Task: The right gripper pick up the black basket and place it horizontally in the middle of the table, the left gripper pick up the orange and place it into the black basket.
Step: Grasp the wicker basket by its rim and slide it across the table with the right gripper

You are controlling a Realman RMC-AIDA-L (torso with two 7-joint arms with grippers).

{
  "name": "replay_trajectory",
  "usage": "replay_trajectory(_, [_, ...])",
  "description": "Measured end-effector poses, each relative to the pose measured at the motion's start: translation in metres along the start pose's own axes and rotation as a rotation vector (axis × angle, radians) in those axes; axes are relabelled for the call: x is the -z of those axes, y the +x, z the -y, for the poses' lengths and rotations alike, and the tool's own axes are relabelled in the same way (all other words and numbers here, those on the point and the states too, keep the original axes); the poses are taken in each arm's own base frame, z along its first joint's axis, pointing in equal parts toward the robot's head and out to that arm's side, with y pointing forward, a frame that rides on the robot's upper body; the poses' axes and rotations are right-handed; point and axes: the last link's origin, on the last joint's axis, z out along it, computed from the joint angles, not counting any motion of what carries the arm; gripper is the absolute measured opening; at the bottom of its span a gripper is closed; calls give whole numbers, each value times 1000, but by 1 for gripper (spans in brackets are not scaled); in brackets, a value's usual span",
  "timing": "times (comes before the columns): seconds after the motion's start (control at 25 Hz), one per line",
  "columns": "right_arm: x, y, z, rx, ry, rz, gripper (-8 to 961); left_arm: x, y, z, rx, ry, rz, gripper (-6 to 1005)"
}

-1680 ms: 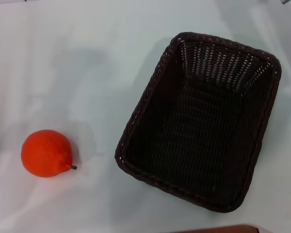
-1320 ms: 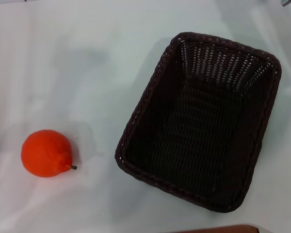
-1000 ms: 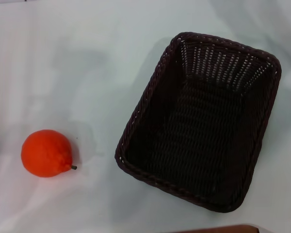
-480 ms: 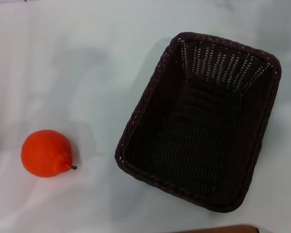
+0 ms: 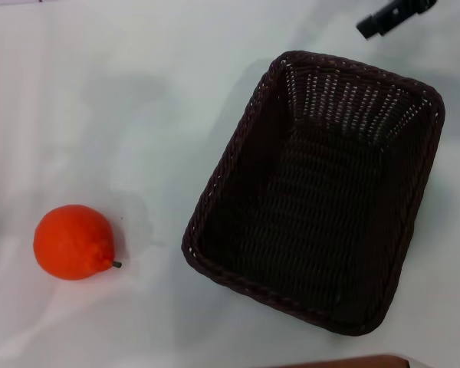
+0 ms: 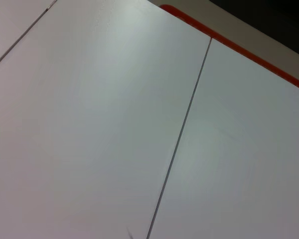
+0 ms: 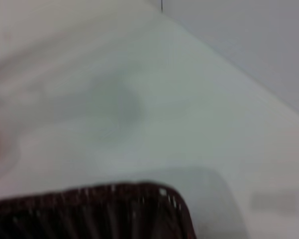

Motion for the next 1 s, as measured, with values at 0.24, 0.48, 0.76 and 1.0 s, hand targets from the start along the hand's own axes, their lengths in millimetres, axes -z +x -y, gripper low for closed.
replay_trajectory(0.24, [-12,-9,3,-9,15,58,896,1,0,0,0,6,4,885])
replay_trajectory(0.48, [-35,-20,3,8,7,112,897,1,-2,0,5,3,14,885])
replay_trajectory(0.76, [-66,-32,8,12,42,152,871,1,-3,-1,11,5,17,885])
replay_trajectory(1.0, [-80,-34,12,44,51,158,727,1,-4,-1,11,7,20,885])
